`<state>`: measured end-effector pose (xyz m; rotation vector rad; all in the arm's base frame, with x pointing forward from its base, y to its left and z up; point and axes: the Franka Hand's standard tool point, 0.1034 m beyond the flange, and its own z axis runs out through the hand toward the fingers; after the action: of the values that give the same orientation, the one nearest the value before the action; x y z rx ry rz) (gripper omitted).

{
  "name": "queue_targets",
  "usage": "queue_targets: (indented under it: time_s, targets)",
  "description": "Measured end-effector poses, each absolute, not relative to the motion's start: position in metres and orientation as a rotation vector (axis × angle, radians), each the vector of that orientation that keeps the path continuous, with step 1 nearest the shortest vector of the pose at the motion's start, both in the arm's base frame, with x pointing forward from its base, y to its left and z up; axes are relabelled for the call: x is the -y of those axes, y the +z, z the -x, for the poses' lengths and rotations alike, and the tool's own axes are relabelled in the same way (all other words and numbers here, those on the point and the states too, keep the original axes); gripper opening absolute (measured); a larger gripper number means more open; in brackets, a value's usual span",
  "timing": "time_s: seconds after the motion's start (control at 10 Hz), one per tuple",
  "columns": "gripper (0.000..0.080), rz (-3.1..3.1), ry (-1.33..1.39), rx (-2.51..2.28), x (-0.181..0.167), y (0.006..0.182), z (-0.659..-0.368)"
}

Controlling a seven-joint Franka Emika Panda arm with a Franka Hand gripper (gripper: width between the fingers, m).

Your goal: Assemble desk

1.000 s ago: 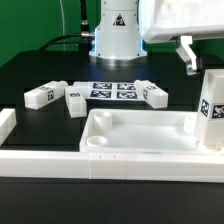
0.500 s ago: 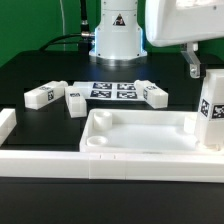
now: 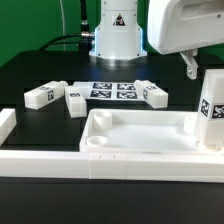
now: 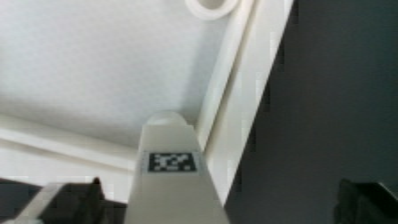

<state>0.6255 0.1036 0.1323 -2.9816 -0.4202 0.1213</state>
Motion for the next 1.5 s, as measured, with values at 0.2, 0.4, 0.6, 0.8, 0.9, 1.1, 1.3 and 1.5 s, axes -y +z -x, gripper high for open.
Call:
queue_targets:
  time_s: [0.2,0.4,0.6,0.8,0.9,1.1,1.3,1.5]
  targets:
    - [0.0649,2.985,0.124,0.408,-0.103,0.131,-0.625]
    - [0.0649,3.031,0.131,0.413,-0.097,0.131,-0.625]
    - [0.0649,3.067,0.076,0.417,-0.096,0.133,-0.633]
    - [0.0649,3.070,0.057,0.415,-0.095,0.133,-0.637]
    - [0.0649,3.052,0.063,0.372,-0.098,0.133,-0.636]
    - [0.0649,3.049,0.064,0.382,-0.099,0.128,-0.636]
    - [0.0555,3.036,0.076,0.418,-0.096,0.120,-0.635]
    - [0.0371,3.037,0.068,0.420,-0.097,0.118,-0.635]
